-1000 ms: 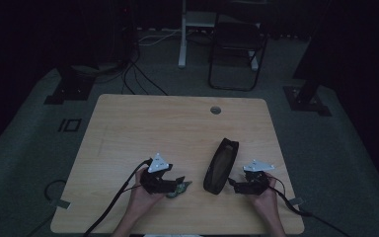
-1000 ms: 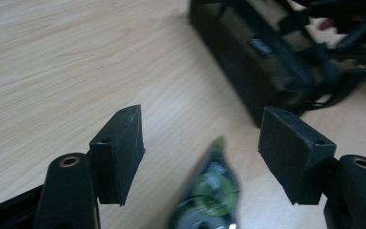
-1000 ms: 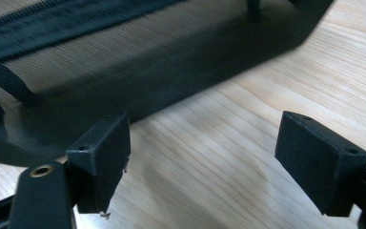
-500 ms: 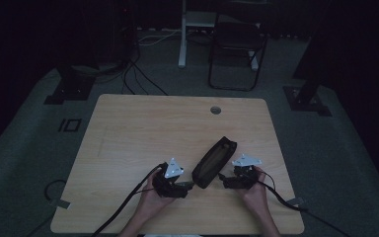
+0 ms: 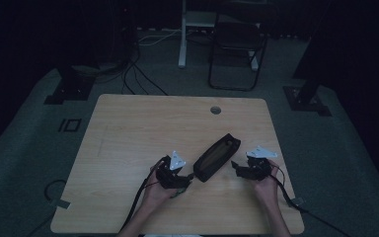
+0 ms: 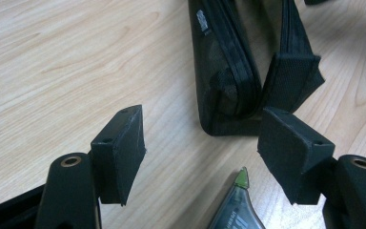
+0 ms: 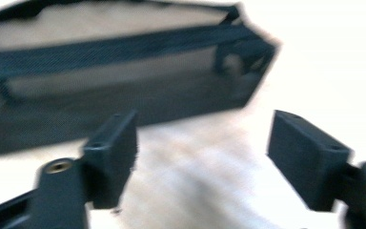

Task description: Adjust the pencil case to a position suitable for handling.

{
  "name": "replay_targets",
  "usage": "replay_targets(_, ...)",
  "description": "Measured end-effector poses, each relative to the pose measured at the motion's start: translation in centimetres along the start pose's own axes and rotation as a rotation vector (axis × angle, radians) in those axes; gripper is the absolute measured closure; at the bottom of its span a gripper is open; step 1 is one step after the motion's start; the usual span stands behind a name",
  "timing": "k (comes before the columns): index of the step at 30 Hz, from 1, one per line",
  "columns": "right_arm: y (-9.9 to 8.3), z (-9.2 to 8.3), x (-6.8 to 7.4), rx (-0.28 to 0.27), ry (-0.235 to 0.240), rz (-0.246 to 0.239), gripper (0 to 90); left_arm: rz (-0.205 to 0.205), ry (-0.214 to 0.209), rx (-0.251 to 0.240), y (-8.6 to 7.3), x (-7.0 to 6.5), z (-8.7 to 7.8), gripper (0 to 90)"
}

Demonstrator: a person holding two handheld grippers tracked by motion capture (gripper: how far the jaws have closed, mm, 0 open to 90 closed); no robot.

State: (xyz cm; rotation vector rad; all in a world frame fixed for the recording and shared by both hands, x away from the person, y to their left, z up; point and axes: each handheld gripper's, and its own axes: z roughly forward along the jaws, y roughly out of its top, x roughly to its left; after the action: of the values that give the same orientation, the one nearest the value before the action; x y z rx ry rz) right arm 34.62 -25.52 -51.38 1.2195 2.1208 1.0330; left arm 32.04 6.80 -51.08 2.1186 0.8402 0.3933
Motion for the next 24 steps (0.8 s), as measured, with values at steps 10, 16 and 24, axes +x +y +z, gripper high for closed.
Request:
replay_targets(10,3.2,1.8,-4.2,-0.033,-0.111,0.081,42.4,-0.008,-0.038,-0.002,-0.2,0.0,-0.4,32.6)
replay_targets(16,4.7,4.4,-6.0,-0.010,-0.113,0.129,42.5,0.009,-0.035,0.020,-0.1,-0.3,0.3,32.4)
replay_targets(24,4.5,6.3,-6.3,0.038,-0.036,0.135,42.0,-0.033,0.025,0.018,-0.1,1.1,0.8,33.7)
